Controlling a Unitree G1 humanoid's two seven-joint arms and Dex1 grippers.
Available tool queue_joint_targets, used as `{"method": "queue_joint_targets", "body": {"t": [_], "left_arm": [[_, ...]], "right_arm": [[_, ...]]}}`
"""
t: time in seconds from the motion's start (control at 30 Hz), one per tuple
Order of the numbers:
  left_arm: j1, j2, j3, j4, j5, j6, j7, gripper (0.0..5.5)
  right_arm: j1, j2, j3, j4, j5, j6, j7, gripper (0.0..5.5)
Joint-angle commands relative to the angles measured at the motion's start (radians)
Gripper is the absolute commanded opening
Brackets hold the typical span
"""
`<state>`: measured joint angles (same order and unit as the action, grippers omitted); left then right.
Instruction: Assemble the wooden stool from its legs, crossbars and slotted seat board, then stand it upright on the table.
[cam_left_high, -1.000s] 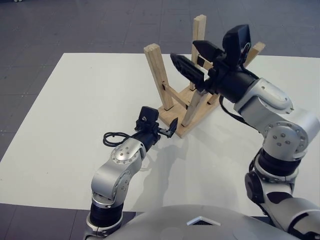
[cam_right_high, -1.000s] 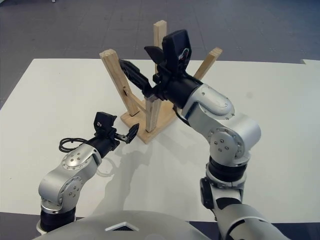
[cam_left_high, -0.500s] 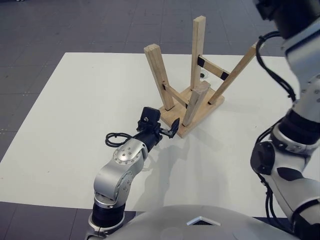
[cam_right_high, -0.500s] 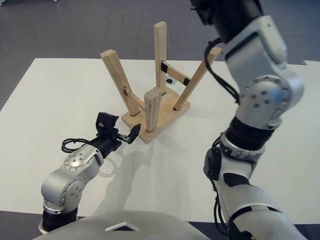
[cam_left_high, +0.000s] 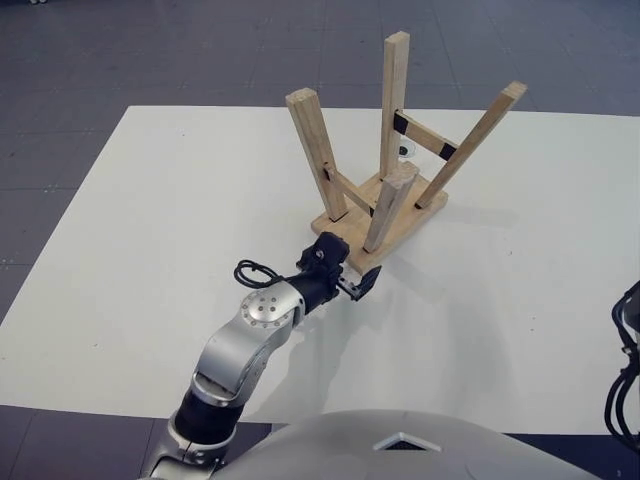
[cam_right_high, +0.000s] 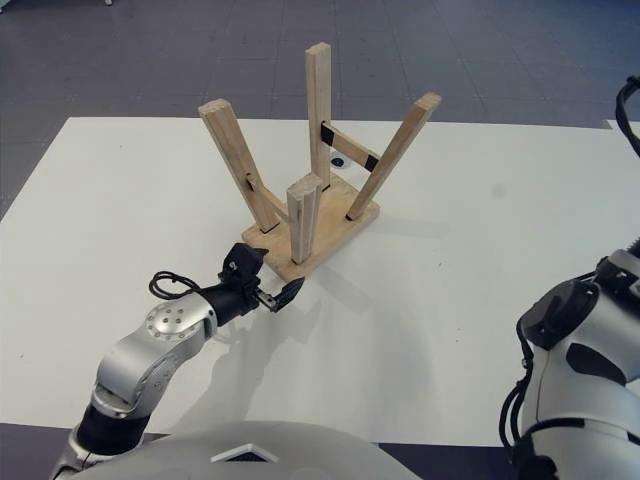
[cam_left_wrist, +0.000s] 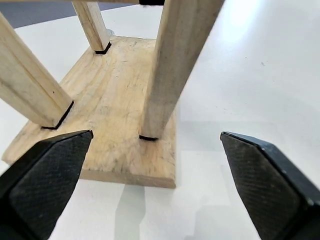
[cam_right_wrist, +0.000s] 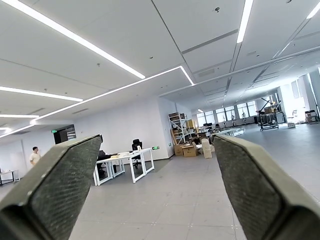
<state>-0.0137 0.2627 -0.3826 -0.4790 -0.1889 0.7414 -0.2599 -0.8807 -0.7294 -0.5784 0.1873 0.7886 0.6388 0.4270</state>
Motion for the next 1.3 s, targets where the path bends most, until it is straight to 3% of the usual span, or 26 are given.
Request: {"method": "queue_joint_targets", "body": {"t": [0.03, 0.17, 0.53, 0.7, 0.87, 1.03, 1.1, 1.3], "left_arm": [[-0.075, -0.048, -0.043, 0.149, 0.061, -0.12, -0.005, 4.76], [-0.099, -0.09, -0.058, 0.212, 0.084, -0.172, -0.008, 4.76], [-0.068, -0.145, -0.038, 0.294, 0.097, -0.305, -0.018, 2.87], [-0.035, -0.071, -0.032, 0.355, 0.106, -0.416, -0.112, 1.98], [-0.033, 0.044, 0.012, 0.423, 0.112, -0.536, -0.226, 1.22], [-0.033, 0.048, 0.074, 0.425, 0.098, -0.554, -0.235, 0.34], [-0.021, 0.039, 0.067, 0.38, 0.074, -0.493, -0.253, 0.31], [-0.012, 0.048, 0.058, 0.241, 0.03, -0.38, -0.297, 1.37]], "right_arm": [[0.026, 0.054, 0.017, -0.005, 0.005, -0.005, -0.013, 4.06], [0.044, 0.08, 0.034, 0.003, -0.005, -0.006, -0.013, 4.06], [0.114, 0.073, 0.055, 0.077, -0.056, -0.056, 0.021, 4.1], [0.116, 0.028, 0.082, 0.261, -0.153, -0.144, 0.093, 4.1], [0.216, -0.01, 0.205, 0.323, -0.229, -0.15, 0.306, 4.1], [0.282, -0.042, 0.272, 0.422, -0.311, -0.204, 0.446, 4.1], [0.281, -0.042, 0.28, 0.457, -0.336, -0.229, 0.46, 4.1], [0.282, -0.032, 0.279, 0.498, -0.371, -0.272, 0.469, 4.1]]}}
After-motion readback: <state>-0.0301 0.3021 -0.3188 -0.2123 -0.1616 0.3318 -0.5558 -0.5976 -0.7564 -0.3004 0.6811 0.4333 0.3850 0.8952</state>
